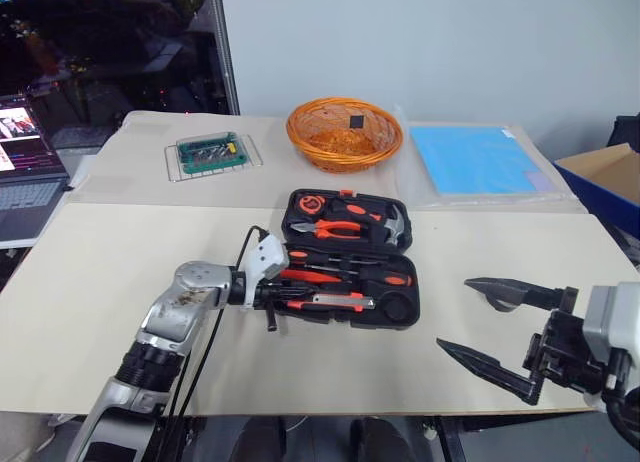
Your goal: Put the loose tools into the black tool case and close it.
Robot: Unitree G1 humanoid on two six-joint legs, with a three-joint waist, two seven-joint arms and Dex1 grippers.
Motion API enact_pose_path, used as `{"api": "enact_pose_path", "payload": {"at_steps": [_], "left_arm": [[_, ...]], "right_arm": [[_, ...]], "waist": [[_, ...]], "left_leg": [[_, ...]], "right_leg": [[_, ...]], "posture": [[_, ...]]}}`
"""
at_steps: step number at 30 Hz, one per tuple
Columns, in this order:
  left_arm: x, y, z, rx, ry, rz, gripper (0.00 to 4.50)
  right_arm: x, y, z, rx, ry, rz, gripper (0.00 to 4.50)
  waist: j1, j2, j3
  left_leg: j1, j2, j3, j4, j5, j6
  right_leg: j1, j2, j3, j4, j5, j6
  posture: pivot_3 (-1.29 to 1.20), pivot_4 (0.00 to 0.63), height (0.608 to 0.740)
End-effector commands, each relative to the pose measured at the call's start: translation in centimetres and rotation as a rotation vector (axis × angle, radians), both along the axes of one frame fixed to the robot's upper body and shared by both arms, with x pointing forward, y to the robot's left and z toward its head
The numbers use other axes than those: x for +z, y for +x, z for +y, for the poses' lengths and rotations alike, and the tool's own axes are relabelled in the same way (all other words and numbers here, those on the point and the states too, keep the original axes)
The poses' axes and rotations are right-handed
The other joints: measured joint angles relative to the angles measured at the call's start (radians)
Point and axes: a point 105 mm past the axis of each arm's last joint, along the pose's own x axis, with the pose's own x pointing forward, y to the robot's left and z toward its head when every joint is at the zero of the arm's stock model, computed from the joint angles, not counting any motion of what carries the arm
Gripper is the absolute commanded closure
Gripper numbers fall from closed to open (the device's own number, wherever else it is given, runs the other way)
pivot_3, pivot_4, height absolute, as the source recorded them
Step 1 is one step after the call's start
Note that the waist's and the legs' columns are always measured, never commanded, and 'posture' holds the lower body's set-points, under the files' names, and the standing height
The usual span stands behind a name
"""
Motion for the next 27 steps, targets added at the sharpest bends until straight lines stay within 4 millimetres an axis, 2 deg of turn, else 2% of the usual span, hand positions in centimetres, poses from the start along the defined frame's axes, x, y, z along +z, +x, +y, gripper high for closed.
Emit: {"api": "enact_pose_path", "payload": {"at_steps": [1, 5, 8, 10, 13, 16, 17, 20, 21, 23, 27], "left_arm": [[-3.9, -0.7, 1.3, 0.003, 0.187, 0.045, 4.44], [-5.1, -0.6, 1.3, 0.002, 0.245, 0.07, 4.44], [-4.1, -0.1, -0.1, -0.011, 0.186, 0.048, 4.44], [-2.8, 0.1, -0.6, -0.025, 0.119, 0.007, 4.44], [1.0, -0.3, -1.0, -0.04, -0.09, -0.05, 4.44], [3.6, -0.6, -0.5, -0.03, -0.19, -0.091, 4.44], [4.2, -0.8, -0.3, -0.043, -0.204, -0.088, 4.44], [7.5, -2.4, -0.7, -0.133, -0.3, -0.039, 3.75], [8.4, -2.9, -0.8, -0.164, -0.315, -0.033, 3.4], [9.8, -3.8, -1.5, -0.215, -0.331, -0.02, 2.59], [11.5, -4.9, -2.6, -0.275, -0.34, -0.002, 1.06]], "right_arm": [[0.5, -0.2, 0.2, 0.015, -0.017, -0.023, 0.0], [0.3, -0.3, 0.2, 0.011, -0.015, -0.01, 0.0], [0.1, -0.4, 0.2, -0.002, -0.009, 0.0, 0.0], [0.1, -0.4, -0.1, -0.03, -0.002, 0.002, 0.0], [-0.1, -0.2, -1.0, -0.104, 0.006, 0.011, 0.0], [-0.6, -0.1, -1.9, -0.202, -0.025, 0.011, 0.0], [-0.8, 0.1, -2.3, -0.245, -0.036, 0.015, 0.0], [-1.6, -0.1, -3.7, -0.35, -0.054, 0.074, 0.0], [-2.2, 0.1, -4.4, -0.405, -0.111, 0.104, 0.0], [-3.2, 1.0, -6.8, -0.552, -0.247, 0.144, 0.0], [-5.2, 3.0, -9.1, -0.626, -0.279, 0.3, 0.0]], "waist": [[-0.005, 0.0, -0.002], [-0.008, 0.004, -0.007], [-0.007, 0.009, -0.011], [-0.004, 0.011, -0.012], [-0.006, 0.011, -0.011], [-0.007, 0.009, -0.01], [-0.007, 0.009, -0.01], [-0.008, 0.009, -0.01], [-0.007, 0.009, -0.01], [-0.006, 0.009, -0.01], [-0.012, 0.005, -0.007]], "left_leg": [[0.001, 0.0, 0.0, 0.0, -0.001, -0.001], [0.004, 0.002, 0.001, 0.0, -0.002, -0.004], [0.007, 0.001, 0.001, -0.001, -0.003, -0.004], [0.009, 0.001, 0.0, -0.001, -0.003, -0.005], [0.008, 0.001, 0.0, -0.002, -0.003, -0.005], [-0.001, 0.002, 0.0, -0.002, -0.003, -0.004], [-0.003, 0.001, 0.0, -0.001, 0.001, 0.002], [-0.006, 0.001, 0.0, -0.002, 0.002, 0.003], [-0.006, 0.001, 0.0, -0.002, 0.002, 0.003], [-0.007, 0.001, 0.0, -0.003, 0.002, 0.003], [-0.004, -0.001, 0.002, -0.003, 0.002, 0.003]], "right_leg": [[0.001, 0.0, 0.0, 0.0, 0.0, 0.0], [0.003, -0.001, 0.0, -0.001, 0.0, 0.0], [0.003, -0.001, 0.0, -0.001, 0.0, 0.0], [0.003, -0.001, 0.0, -0.002, -0.001, 0.0], [0.002, -0.002, 0.0, -0.003, -0.001, 0.0], [-0.001, -0.002, 0.001, -0.002, 0.0, 0.0], [-0.003, -0.001, 0.0, -0.002, 0.0, 0.0], [-0.007, 0.0, 0.0, -0.002, 0.0, 0.0], [-0.007, 0.0, 0.0, -0.002, 0.0, -0.001], [-0.007, 0.0, 0.0, -0.002, -0.001, 0.0], [-0.004, -0.002, 0.001, -0.004, -0.001, 0.0]], "posture": [[0.0, 0.15, 0.74], [0.0, 0.15, 0.74], [0.0, 0.15, 0.74], [0.0, 0.15, 0.74], [0.0, 0.15, 0.74], [0.0, 0.15, 0.74], [0.0, 0.15, 0.74], [0.0, 0.15, 0.74], [0.0, 0.15, 0.74], [0.0, 0.15, 0.74], [0.0, 0.15, 0.74]]}}
